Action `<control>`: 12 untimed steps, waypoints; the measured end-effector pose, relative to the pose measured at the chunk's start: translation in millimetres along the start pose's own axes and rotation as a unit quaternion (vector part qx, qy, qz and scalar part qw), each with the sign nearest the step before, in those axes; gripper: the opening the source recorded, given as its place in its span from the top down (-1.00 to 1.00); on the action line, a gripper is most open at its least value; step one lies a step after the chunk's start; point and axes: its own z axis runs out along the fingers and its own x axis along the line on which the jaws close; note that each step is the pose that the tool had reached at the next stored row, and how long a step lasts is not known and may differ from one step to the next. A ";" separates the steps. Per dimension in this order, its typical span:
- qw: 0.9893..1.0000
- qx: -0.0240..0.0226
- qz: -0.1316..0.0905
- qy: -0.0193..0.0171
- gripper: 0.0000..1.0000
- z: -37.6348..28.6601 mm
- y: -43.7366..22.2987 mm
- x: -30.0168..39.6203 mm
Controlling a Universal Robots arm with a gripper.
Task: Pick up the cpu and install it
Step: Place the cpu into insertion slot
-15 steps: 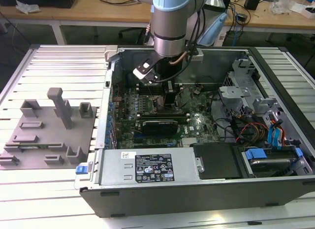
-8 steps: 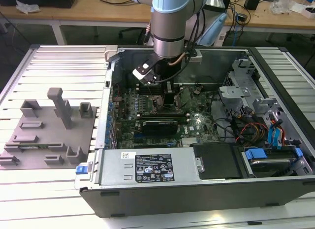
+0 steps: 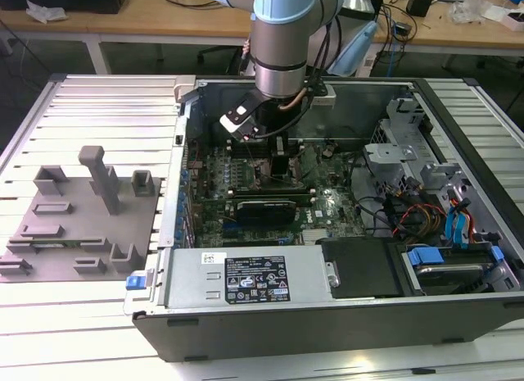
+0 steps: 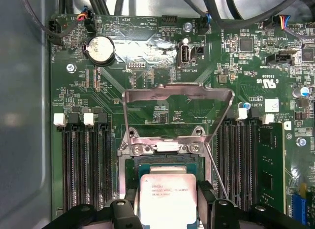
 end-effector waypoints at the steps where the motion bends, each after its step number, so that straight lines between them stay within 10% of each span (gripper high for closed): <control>1: 1.000 0.000 0.000 0.000 -0.09 0.0 0.0 0.0; 12: 1.000 0.000 0.000 0.000 -0.09 -11.8 0.6 -0.9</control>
